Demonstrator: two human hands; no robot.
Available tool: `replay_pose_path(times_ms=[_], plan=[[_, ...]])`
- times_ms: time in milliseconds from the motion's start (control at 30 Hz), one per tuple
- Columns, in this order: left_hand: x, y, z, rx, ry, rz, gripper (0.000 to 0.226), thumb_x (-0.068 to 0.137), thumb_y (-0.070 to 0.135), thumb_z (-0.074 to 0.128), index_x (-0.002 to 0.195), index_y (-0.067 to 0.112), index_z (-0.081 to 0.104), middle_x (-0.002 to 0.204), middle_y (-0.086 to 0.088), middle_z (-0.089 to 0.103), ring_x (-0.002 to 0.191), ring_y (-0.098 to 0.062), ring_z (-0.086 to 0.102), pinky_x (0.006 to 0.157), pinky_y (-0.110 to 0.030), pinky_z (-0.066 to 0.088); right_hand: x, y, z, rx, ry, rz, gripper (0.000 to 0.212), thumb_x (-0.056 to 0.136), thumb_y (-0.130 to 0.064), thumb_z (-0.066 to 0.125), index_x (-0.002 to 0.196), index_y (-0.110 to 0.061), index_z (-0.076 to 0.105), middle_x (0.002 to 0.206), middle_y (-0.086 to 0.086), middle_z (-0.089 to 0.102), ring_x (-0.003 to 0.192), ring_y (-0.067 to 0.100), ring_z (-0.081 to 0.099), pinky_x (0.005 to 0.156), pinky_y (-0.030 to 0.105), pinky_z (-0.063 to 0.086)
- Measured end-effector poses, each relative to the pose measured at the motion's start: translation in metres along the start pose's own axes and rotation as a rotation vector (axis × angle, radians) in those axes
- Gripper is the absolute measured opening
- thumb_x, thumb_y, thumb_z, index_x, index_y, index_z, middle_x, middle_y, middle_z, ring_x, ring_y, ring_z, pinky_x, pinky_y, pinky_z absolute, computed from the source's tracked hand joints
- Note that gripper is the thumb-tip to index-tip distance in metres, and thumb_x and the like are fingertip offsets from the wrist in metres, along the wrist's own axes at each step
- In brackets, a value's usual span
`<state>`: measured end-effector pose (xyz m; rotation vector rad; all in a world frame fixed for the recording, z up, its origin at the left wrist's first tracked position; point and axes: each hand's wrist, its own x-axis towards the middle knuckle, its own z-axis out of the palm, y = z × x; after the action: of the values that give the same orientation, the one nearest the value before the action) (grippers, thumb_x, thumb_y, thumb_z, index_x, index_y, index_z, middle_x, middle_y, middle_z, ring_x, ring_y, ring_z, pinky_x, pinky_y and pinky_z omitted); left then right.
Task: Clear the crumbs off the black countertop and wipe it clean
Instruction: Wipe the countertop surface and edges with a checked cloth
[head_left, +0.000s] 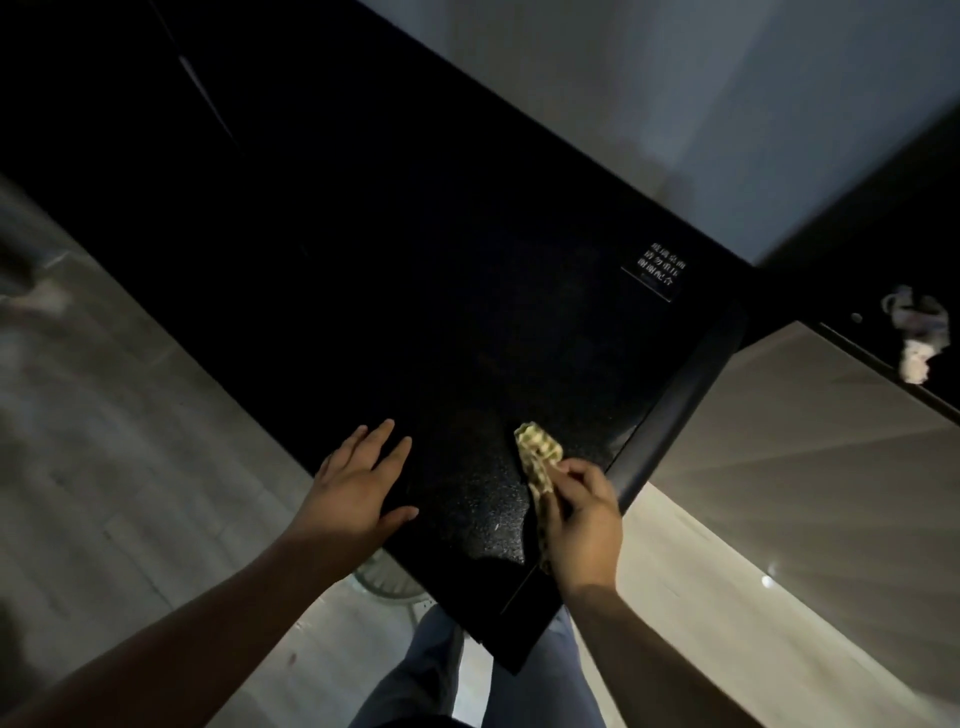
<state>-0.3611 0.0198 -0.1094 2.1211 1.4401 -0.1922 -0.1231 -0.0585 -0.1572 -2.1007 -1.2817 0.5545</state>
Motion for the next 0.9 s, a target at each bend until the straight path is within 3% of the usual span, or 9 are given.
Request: replay_pose_path(times_ms=[100,233,333,433,533,767,833,900], plan=[[-0.007,-0.011,0.001,0.001,-0.017,0.003,0.075,0.091,0.048,0.051,0.15,0.025,0.012,0.159,0.003,-0.004,0.145,-0.018,-0.007,0.118,-0.035,0.01,-0.018,-0.007,0.009,-0.002,-0.058,-0.009,0.034,0.077,0.003,0.07,0.105,-0.016,0.073,0.112,-0.006,0.057,0.101,0.01,0.054,0.09,0.013,0.039],[-0.012,-0.017,0.01,0.005,-0.024,-0.004,0.078,0.091,0.047,0.052,0.151,0.025,0.008,0.159,0.004,-0.007,0.145,-0.016,-0.008,0.118,-0.031,0.009,-0.002,-0.004,-0.01,0.091,-0.087,0.01,0.023,0.079,0.003,0.068,0.095,-0.012,0.076,0.101,-0.007,0.06,0.09,0.008,0.058,0.083,0.003,0.035],[-0.013,-0.019,0.014,0.04,-0.024,0.005,0.082,0.088,0.049,0.055,0.151,0.025,0.007,0.159,0.004,-0.011,0.145,-0.015,-0.011,0.118,-0.031,0.006,0.003,0.013,-0.027,0.021,0.04,0.031,0.015,0.08,0.0,0.069,0.093,-0.006,0.074,0.101,-0.001,0.06,0.091,0.019,0.059,0.083,0.012,0.039],[-0.014,-0.021,0.015,0.063,-0.029,0.019,0.086,0.087,0.05,0.056,0.151,0.024,0.005,0.159,0.001,-0.012,0.145,-0.017,-0.012,0.118,-0.031,0.005,-0.024,0.019,-0.023,-0.042,0.021,0.036,0.017,0.08,-0.001,0.07,0.096,-0.007,0.073,0.103,0.0,0.06,0.095,0.022,0.058,0.085,0.024,0.045],[-0.015,-0.021,0.015,0.084,-0.034,0.032,0.087,0.087,0.051,0.056,0.151,0.023,0.003,0.159,0.0,-0.013,0.145,-0.017,-0.012,0.117,-0.031,0.004,-0.055,0.013,-0.006,-0.045,-0.011,-0.035,0.025,0.074,0.002,0.074,0.097,-0.009,0.074,0.102,0.001,0.062,0.093,0.02,0.059,0.083,0.024,0.047],[-0.015,-0.026,0.019,0.099,-0.013,0.054,0.086,0.087,0.052,0.055,0.151,0.023,0.005,0.159,-0.001,-0.011,0.145,-0.018,-0.011,0.117,-0.031,0.003,-0.09,-0.006,0.01,-0.008,-0.075,-0.001,0.028,0.076,0.003,0.07,0.1,-0.011,0.073,0.106,0.002,0.059,0.097,0.018,0.054,0.087,0.03,0.048],[-0.015,-0.028,0.021,0.106,-0.005,0.06,0.085,0.087,0.052,0.054,0.151,0.023,0.005,0.159,-0.001,-0.011,0.145,-0.018,-0.011,0.118,-0.032,0.004,-0.095,-0.013,0.014,0.007,-0.104,0.018,0.025,0.078,0.001,0.069,0.099,-0.011,0.073,0.107,0.0,0.057,0.097,0.017,0.054,0.087,0.024,0.046],[-0.016,-0.029,0.023,0.111,0.005,0.061,0.085,0.087,0.052,0.054,0.151,0.023,0.005,0.159,-0.001,-0.01,0.145,-0.018,-0.011,0.119,-0.034,0.006,-0.099,-0.021,0.016,0.064,-0.128,0.039,0.023,0.079,0.002,0.069,0.098,-0.01,0.073,0.104,-0.003,0.056,0.094,0.014,0.053,0.085,0.007,0.039]])
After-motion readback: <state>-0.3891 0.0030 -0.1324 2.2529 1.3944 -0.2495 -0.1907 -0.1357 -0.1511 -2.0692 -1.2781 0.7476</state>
